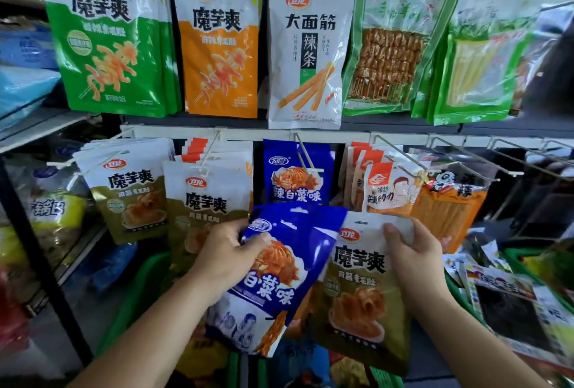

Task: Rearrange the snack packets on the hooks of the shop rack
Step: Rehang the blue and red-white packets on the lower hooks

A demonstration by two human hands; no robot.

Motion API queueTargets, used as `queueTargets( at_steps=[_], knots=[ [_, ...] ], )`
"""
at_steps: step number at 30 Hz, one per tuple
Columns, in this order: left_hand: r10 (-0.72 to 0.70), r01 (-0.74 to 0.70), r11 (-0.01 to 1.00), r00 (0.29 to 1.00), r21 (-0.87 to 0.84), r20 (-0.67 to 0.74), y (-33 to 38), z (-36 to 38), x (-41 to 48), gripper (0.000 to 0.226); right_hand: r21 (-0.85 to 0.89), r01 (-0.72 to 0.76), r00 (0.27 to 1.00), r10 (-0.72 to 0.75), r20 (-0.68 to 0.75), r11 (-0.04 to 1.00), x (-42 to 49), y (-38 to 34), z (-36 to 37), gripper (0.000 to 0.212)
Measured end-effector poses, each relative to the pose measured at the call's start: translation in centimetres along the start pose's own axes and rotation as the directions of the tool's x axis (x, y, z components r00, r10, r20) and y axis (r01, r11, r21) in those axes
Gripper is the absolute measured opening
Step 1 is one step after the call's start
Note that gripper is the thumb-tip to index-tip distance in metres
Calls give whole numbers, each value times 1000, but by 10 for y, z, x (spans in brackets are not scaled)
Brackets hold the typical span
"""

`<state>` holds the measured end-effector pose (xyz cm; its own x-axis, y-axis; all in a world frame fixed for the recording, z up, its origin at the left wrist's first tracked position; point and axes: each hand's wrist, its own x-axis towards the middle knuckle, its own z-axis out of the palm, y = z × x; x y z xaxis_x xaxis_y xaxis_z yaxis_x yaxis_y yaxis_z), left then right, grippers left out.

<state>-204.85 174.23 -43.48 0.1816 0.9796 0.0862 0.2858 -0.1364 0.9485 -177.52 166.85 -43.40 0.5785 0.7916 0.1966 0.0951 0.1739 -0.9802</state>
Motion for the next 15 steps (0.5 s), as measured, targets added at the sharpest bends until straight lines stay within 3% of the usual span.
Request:
queueTargets(
  at_steps=[4,9,13,15],
  knots=[
    [-85,79,996,985,46,151,-16,41,7,12,15,-72,994,73,-77,997,12,48,-4,13],
    [-288,257,955,921,147,263,-63,86,19,22,15,-248,968,248,-26,969,17,111,1,14],
    [-375,345,925,898,160,231,-85,99,31,6,-4,-311,950,311,21,950,21,130,13,17],
    [-377,353,923,909,152,181,-91,100,38,13,9,-300,953,300,32,954,21,131,16,15]
  ],
)
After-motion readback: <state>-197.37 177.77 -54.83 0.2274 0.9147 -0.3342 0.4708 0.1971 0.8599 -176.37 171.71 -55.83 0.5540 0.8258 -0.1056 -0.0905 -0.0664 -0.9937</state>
